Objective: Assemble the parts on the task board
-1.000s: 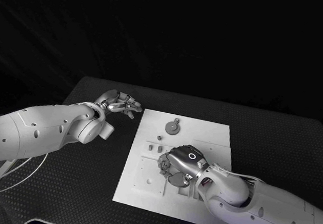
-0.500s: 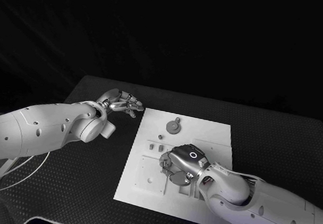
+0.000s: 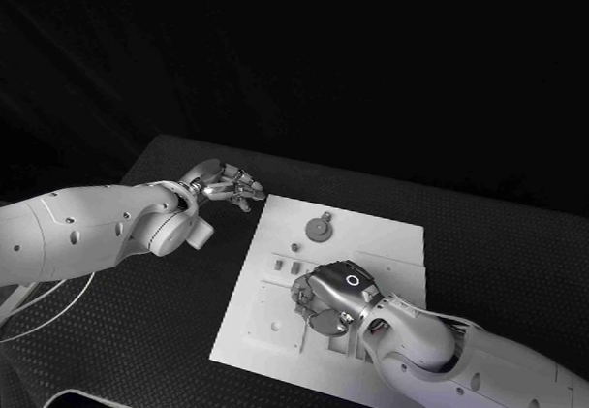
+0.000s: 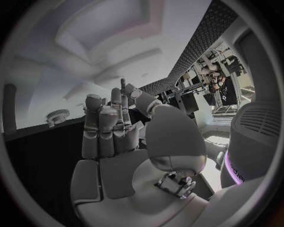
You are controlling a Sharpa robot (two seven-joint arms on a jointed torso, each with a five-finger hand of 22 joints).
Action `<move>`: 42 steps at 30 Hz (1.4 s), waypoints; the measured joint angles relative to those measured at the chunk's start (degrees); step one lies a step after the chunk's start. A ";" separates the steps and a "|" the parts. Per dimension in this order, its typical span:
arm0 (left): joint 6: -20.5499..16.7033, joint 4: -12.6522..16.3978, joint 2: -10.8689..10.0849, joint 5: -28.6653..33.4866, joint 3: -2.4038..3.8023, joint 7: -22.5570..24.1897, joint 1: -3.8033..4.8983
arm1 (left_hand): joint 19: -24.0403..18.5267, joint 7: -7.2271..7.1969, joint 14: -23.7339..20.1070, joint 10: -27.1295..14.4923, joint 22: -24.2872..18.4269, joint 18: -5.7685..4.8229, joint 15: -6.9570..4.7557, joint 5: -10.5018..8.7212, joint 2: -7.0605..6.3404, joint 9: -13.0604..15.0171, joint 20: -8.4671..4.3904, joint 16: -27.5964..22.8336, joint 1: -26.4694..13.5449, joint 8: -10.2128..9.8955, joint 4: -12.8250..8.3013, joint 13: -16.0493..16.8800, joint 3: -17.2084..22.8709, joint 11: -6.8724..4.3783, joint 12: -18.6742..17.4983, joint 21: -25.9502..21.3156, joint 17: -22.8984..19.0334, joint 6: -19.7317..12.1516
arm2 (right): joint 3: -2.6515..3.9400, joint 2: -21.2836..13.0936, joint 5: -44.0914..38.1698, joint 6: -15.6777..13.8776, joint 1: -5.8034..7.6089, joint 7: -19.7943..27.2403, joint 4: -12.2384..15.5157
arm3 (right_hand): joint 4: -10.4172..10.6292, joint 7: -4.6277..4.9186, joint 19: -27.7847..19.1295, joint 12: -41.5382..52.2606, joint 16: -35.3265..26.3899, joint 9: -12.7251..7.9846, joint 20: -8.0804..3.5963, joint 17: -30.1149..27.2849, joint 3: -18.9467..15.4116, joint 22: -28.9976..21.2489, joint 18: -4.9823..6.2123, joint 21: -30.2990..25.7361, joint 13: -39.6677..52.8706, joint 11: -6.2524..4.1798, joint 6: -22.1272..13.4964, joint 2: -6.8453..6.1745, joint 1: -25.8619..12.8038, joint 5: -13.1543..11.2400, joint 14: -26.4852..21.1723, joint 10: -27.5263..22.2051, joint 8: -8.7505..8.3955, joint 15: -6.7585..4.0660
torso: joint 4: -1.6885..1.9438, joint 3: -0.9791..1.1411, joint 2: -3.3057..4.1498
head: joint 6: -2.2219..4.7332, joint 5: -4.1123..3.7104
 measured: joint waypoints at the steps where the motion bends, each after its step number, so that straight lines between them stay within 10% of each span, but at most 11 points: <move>1: 0.00 0.01 0.00 0.00 0.00 0.00 0.00 | 0.00 0.00 0.00 0.00 0.00 0.00 0.00 0.00 0.00 0.00 0.00 0.00 0.00 0.00 0.00 0.00 0.00 0.00 0.00 0.00 0.00 0.00 | 0.00 0.04 0.01 0.01 -0.01 0.00 -0.04 | 0.00 0.00 0.00 0.00 0.00 0.00 0.00 0.00 0.00 0.00 0.00 0.00 0.00 0.00 0.00 0.00 0.00 0.00 0.00 0.00 0.00 0.00 | 0.00 0.00 0.00 | -0.02 0.05; 42: 0.00 0.24 -0.10 0.00 0.01 0.00 0.01 | -0.01 0.00 -0.01 0.00 -0.14 0.00 0.01 0.00 0.00 -0.04 0.01 -0.22 0.00 0.00 0.00 -0.01 0.00 0.00 0.00 0.00 0.15 0.00 | -0.78 1.08 0.66 0.71 0.10 0.20 -1.68 | -0.09 0.20 -0.20 0.00 0.00 0.10 -0.23 -0.01 -0.09 0.02 0.00 0.00 0.19 -0.07 0.00 -0.09 -0.09 -0.06 0.00 -0.28 0.01 0.00 | 0.02 -0.03 0.00 | -0.77 0.77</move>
